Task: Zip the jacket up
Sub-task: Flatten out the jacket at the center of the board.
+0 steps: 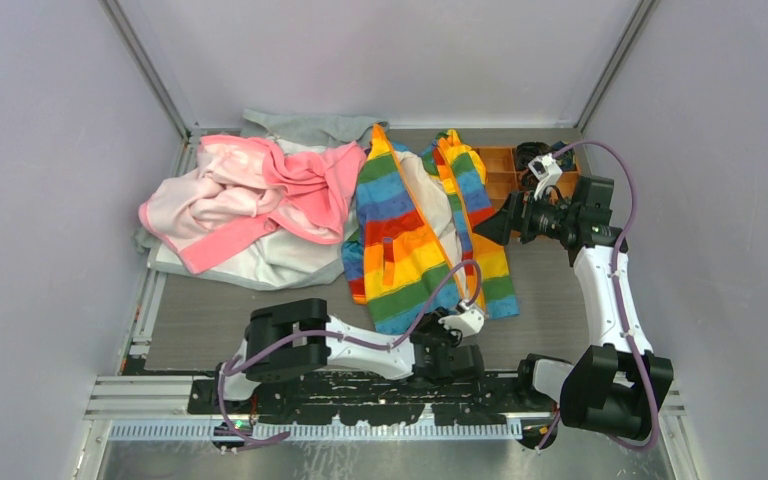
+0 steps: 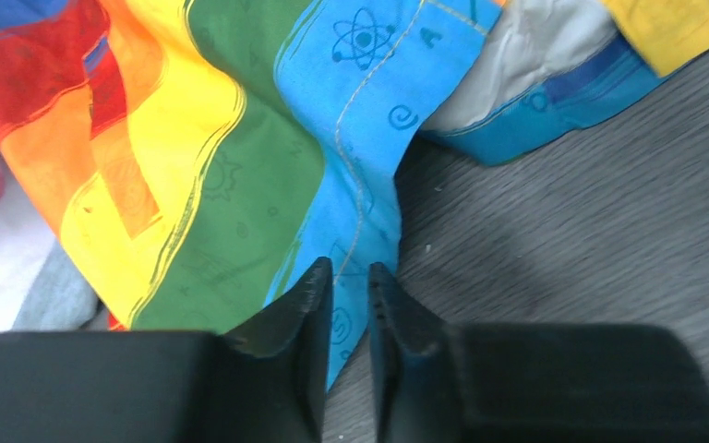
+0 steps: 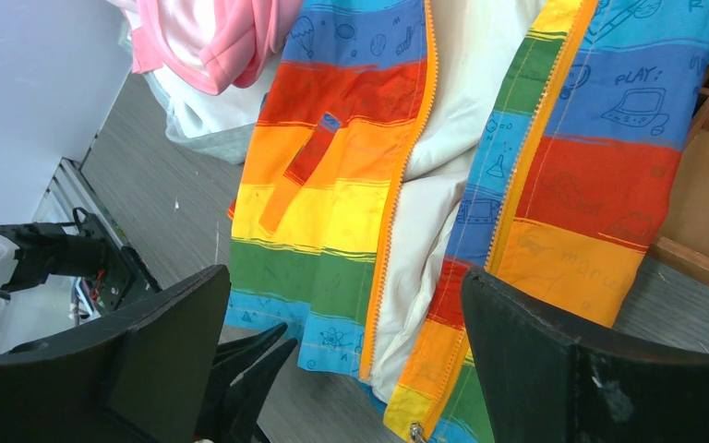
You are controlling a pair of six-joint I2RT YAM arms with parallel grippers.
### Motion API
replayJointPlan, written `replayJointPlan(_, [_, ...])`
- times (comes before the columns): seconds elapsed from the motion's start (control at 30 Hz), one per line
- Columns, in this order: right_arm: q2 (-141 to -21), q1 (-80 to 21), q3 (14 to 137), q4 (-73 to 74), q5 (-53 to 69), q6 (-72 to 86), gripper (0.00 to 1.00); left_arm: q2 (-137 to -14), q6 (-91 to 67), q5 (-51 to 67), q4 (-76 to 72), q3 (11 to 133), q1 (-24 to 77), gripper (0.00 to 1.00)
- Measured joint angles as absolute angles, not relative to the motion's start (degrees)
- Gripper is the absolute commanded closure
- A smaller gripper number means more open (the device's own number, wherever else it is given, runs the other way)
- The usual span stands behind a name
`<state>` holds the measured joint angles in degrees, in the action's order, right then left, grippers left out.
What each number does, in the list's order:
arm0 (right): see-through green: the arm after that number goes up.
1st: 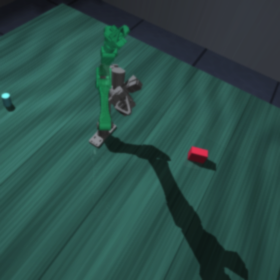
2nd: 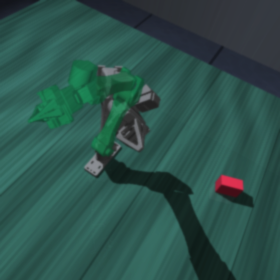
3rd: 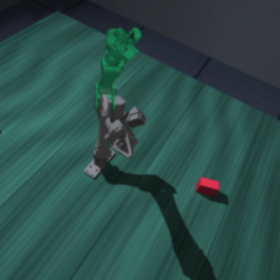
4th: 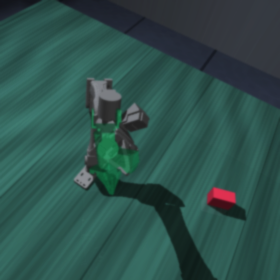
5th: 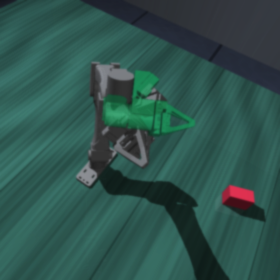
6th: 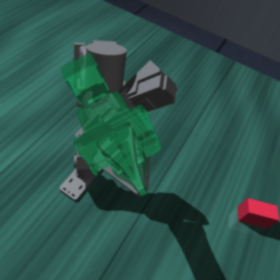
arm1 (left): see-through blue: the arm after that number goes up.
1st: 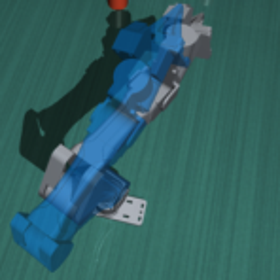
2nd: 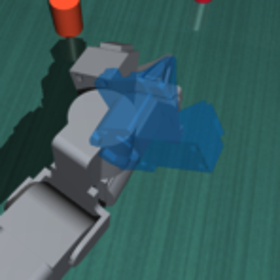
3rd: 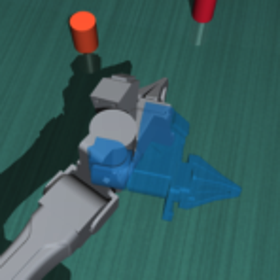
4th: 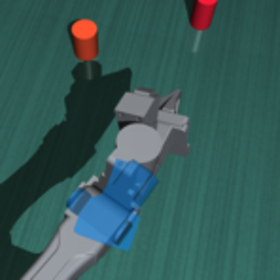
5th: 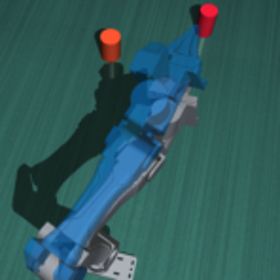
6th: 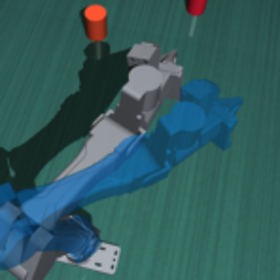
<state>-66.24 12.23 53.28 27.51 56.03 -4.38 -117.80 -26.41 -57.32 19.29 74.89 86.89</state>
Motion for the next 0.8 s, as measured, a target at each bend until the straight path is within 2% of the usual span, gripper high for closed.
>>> replayJointPlan(0.07, [-66.24,12.23,53.28,27.51,56.03,-4.38,0.00,-118.04,-27.31,-58.48,20.49,74.89,86.89,0.95])
replayJointPlan(0.13, [-66.24,12.23,53.28,27.51,56.05,-4.38,0.00,-118.08,-28.16,-59.31,21.52,74.89,86.89,1.00])
replayJointPlan(0.43, [-66.24,12.23,53.28,27.51,56.07,-4.38,0.00,-115.61,-27.44,-61.06,22.76,69.14,86.89,1.00])
replayJointPlan(0.73, [-66.24,12.23,53.28,27.51,56.18,-4.38,0.00,-100.95,-21.58,-57.45,21.74,57.10,86.89,1.00])
replayJointPlan(0.77, [-66.24,12.23,53.28,27.51,56.18,-4.38,0.00,-99.81,-20.69,-56.64,21.32,56.31,86.89,0.99])
replayJointPlan(0.8, [-66.24,12.23,53.28,27.51,56.18,-4.38,0.00,-98.72,-19.99,-55.42,20.60,55.46,86.89,0.93])
